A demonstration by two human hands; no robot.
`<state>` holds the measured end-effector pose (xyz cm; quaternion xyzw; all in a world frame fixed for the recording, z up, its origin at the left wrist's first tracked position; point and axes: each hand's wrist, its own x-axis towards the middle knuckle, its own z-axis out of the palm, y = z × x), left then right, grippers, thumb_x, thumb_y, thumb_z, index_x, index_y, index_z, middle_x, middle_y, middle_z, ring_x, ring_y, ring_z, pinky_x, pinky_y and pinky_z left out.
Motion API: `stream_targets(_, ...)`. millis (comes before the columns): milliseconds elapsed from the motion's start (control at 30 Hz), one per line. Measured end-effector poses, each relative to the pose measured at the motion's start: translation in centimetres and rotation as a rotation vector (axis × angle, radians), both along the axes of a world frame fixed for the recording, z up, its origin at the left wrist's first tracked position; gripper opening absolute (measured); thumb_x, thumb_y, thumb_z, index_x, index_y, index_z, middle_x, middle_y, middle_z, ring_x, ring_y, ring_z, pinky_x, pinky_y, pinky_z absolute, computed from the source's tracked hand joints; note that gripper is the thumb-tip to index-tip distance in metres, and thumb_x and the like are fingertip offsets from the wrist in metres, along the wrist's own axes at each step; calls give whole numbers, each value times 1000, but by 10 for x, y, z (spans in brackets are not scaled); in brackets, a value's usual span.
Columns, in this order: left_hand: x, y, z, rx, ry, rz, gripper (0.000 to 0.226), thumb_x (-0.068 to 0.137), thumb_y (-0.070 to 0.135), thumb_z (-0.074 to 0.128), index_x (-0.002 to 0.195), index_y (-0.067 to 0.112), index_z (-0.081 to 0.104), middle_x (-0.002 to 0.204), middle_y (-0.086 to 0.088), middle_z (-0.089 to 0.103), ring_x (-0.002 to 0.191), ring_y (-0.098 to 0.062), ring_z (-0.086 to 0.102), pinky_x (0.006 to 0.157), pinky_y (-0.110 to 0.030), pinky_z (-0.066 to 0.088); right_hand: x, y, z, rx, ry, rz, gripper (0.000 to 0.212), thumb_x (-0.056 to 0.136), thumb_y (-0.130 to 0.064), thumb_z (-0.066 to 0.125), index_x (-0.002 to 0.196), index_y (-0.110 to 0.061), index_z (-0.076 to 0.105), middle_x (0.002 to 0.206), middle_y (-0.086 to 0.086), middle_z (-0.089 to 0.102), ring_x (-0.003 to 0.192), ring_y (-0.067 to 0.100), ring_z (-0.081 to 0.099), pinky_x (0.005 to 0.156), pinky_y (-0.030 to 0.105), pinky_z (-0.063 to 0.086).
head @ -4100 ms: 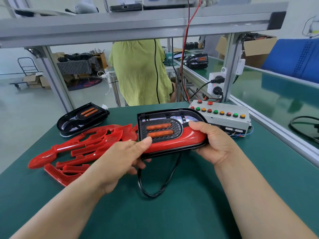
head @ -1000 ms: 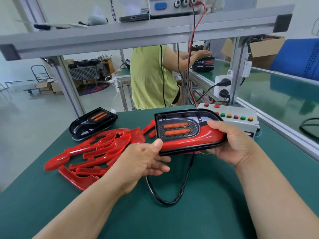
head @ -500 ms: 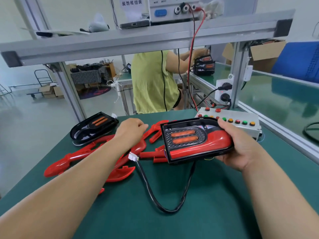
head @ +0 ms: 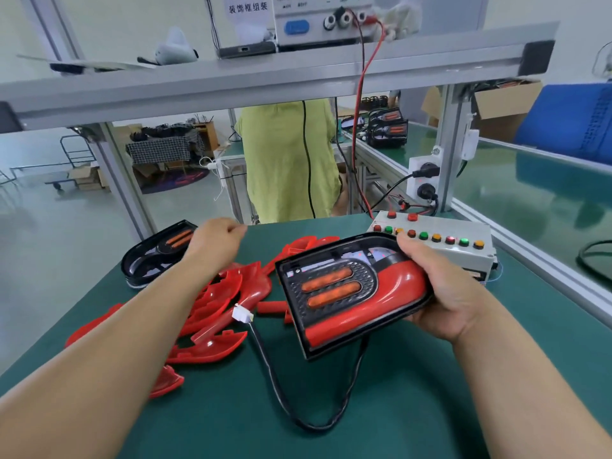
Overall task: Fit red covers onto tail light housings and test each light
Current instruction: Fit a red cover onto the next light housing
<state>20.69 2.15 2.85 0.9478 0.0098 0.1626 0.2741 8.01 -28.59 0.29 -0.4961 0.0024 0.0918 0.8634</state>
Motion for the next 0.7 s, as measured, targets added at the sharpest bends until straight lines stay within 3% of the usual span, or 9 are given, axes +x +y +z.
stream_targets(133, -9, 31, -12, -70, -13, 32, 26, 98, 34, 54, 103, 18, 74, 88, 4, 65, 77, -15, 55, 76, -30, 39, -1, 15, -2, -76, -1, 73, 33, 73, -53, 66, 83, -25, 82, 94, 9, 78, 76, 21, 75, 66, 37, 62)
stream_targets(233, -16, 42, -19, -47, 16, 35, 22, 97, 36, 57, 102, 23, 74, 95, 7, 61, 85, -14, 55, 78, -30, 39, -2, 21, -3, -97, 22, 69, 35, 76, -55, 63, 80, -26, 82, 93, 8, 78, 75, 20, 75, 63, 35, 61)
stream_targets(333, -26, 52, -18, -46, 21, 50, 12, 93, 39, 61, 84, 38, 68, 93, 11, 65, 76, -7, 58, 65, -27, 39, 0, 20, -2, -85, 49, 29, 39, 86, -56, 58, 73, -27, 81, 84, 4, 78, 69, 18, 74, 57, 32, 60)
stream_targets(400, -33, 61, -16, -39, 38, 28, 13, 89, 38, 65, 77, 39, 68, 87, 16, 67, 73, -8, 63, 62, -26, 44, 0, 20, -1, -70, 59, 3, 36, 79, -57, 62, 72, -27, 81, 80, 4, 77, 65, 17, 73, 57, 32, 60)
stream_targets(467, -38, 71, -14, -49, 54, 9, 11, 86, 35, 70, 77, 41, 70, 83, 15, 69, 73, -12, 66, 66, -30, 51, 0, 19, -1, -66, 62, -9, 35, 72, -57, 66, 74, -26, 81, 80, 4, 76, 65, 18, 72, 59, 33, 60)
stream_targets(567, -38, 90, -8, -9, -9, 52, 11, 87, 33, 70, 79, 40, 69, 82, 13, 67, 72, -10, 61, 67, -29, 45, 1, 20, -3, -73, 68, -12, 38, 84, -58, 60, 77, -27, 81, 83, 4, 77, 67, 18, 73, 60, 34, 61)
stream_targets(700, -24, 108, -6, 22, 19, 126, 9, 91, 30, 66, 83, 35, 66, 93, -3, 71, 85, -23, 63, 80, -35, 49, 1, 25, -5, -83, 84, -15, 43, 91, -57, 55, 78, -27, 82, 88, 7, 78, 70, 19, 74, 57, 34, 59)
